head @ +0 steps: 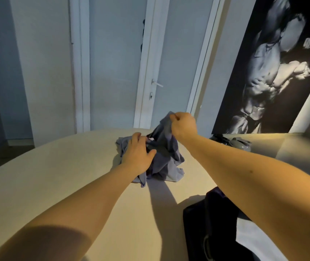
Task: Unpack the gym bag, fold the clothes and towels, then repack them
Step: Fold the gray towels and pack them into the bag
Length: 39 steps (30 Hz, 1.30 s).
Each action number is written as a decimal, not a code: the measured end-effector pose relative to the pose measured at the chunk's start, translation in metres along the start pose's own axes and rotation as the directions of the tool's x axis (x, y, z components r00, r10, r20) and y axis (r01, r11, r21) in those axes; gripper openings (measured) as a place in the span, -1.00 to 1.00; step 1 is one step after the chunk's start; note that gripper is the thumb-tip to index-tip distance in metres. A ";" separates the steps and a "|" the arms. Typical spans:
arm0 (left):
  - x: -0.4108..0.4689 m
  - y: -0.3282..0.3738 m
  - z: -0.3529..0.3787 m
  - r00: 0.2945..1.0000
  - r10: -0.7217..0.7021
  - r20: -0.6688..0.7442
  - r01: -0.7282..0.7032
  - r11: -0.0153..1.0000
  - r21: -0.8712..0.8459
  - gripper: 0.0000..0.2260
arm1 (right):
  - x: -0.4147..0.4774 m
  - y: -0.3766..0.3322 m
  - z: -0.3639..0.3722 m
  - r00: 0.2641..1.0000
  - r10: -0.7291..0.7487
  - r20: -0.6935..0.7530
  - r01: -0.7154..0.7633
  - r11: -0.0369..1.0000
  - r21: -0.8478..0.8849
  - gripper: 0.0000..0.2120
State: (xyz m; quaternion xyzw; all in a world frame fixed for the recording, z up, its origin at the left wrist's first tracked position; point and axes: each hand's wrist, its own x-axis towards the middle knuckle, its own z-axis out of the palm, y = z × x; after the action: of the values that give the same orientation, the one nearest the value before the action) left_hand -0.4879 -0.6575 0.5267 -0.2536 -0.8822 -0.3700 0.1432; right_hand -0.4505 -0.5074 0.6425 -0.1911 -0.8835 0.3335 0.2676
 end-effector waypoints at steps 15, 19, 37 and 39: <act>-0.014 0.149 -0.206 0.976 0.044 -0.212 -0.124 0.916 -0.383 -0.78 | -0.082 -0.164 -0.162 0.970 -0.211 0.116 0.001 0.486 0.874 -0.66; -0.043 0.176 -0.265 0.967 0.060 -0.249 -0.150 0.922 -0.358 -0.75 | -0.120 -0.194 -0.200 0.966 -0.221 0.137 -0.012 0.490 0.872 -0.71; -0.176 0.196 -0.375 0.998 0.059 -0.015 -0.061 0.980 -0.188 -0.74 | -0.239 -0.224 -0.249 0.847 -0.307 0.433 -0.002 0.815 0.580 -0.75; -0.180 0.189 -0.375 0.999 0.040 -0.018 -0.043 0.988 -0.150 -0.70 | -0.242 -0.222 -0.245 0.852 -0.325 0.410 0.066 0.844 0.533 -0.76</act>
State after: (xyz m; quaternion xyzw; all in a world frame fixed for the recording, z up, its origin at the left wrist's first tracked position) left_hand -0.2094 -0.8785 0.8140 -0.2791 -0.8453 -0.4342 0.1379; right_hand -0.1490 -0.6700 0.8679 0.0689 -0.8198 0.5574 0.1112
